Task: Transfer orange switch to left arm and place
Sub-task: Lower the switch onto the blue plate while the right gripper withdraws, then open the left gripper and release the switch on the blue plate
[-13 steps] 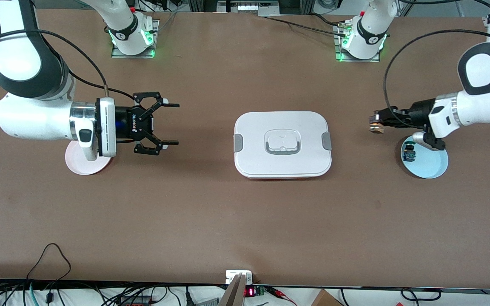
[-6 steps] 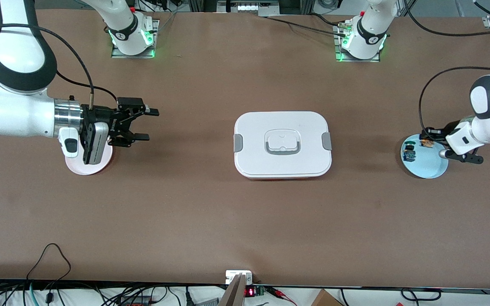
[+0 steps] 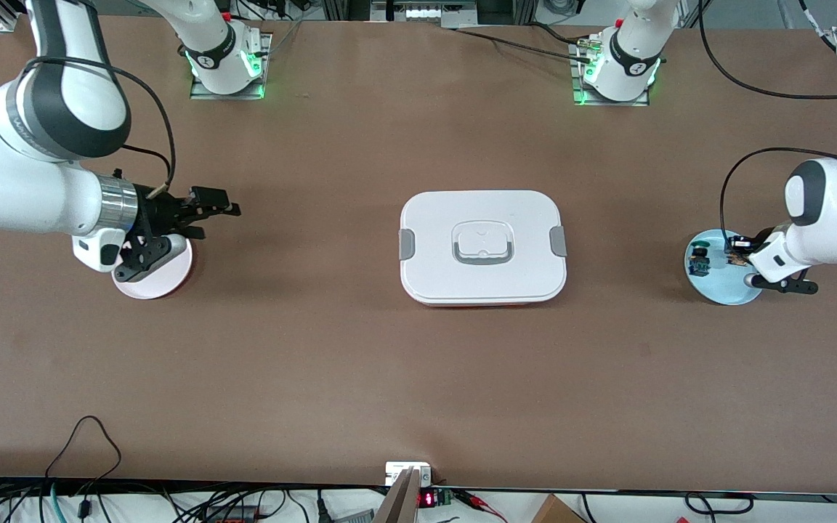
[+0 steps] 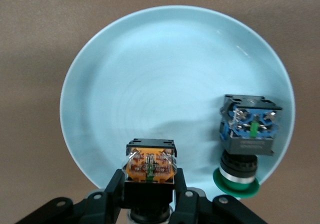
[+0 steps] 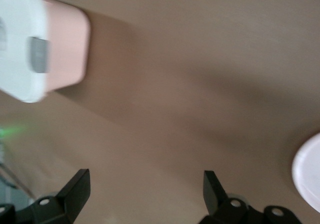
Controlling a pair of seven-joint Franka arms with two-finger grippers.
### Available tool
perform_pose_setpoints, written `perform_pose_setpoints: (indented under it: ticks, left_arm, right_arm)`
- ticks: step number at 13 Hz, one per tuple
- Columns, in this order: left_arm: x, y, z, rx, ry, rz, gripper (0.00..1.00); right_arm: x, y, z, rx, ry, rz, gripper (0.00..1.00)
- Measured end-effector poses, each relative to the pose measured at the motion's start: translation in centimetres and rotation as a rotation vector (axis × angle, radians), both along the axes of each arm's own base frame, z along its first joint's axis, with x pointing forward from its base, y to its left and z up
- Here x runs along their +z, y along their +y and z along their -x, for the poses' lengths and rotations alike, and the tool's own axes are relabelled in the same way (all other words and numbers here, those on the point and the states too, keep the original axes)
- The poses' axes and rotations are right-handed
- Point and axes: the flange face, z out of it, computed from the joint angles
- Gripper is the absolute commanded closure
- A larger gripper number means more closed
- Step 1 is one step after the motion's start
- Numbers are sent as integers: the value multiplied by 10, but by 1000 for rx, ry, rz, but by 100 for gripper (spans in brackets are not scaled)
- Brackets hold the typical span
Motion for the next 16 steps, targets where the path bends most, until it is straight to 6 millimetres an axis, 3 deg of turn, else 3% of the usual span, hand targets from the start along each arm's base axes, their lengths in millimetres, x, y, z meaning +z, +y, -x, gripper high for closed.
perform_pose_setpoints:
  ticks: [3, 5, 7, 8, 10, 11, 12, 16]
  left_arm:
    - [-13, 0, -4, -6, -21, 6, 97]
    - [-19, 5, -11, 2, -32, 8, 96]
    - [-18, 9, -18, 5, -45, 6, 86]
    - [-18, 9, -20, 5, -46, 7, 63]
    - [-18, 9, -21, 5, -49, 6, 51]
    - [-17, 9, -22, 4, -50, 6, 18]
    - [-17, 8, -23, 3, -52, 6, 0]
    - [-6, 11, -36, -15, -80, -7, 0]
  right_arm:
    - [6, -25, -3, -17, -19, 208, 0]
    - [26, -44, -3, -79, -9, 319, 0]
    - [52, -51, -4, -110, -26, 362, 0]
    - [64, -57, -6, -129, -47, 368, 0]
    - [86, -83, -12, -183, -84, 369, 0]
    - [94, -98, -14, -209, -94, 369, 0]
    - [98, -107, -14, -226, -97, 369, 0]
    - [96, -136, -9, -286, -44, 328, 0]
